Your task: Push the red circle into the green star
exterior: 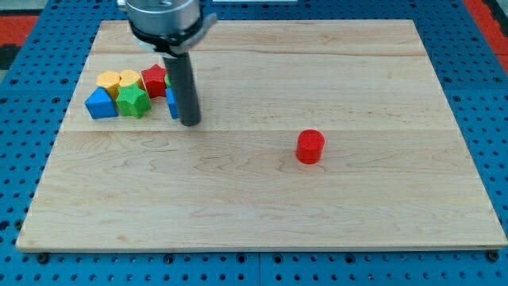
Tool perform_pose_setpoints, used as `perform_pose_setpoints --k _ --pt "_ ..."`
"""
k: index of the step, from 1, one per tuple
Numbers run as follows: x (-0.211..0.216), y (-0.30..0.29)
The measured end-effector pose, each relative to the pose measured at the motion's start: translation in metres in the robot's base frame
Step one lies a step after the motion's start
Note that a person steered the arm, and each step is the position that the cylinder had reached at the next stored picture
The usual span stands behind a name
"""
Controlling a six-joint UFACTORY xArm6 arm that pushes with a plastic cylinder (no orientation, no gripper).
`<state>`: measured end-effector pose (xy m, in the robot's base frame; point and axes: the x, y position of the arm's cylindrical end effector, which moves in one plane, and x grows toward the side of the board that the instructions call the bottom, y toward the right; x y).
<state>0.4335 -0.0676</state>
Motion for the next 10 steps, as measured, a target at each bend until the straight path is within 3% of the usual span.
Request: perform_pose_setpoints --k 1,2,3,4,5,6,7,8,9,10 --pt "-0.021 0.133" --pt "0.002 0.241" --pt "0.065 0.189" --pt "0.056 0.094" --pt "0.032 0.045" --pt "0.049 0.106" --pt "0.009 0.132" --pt "0.004 0.068" --pt "0.029 -0.011" --pt "0.047 -0.017"
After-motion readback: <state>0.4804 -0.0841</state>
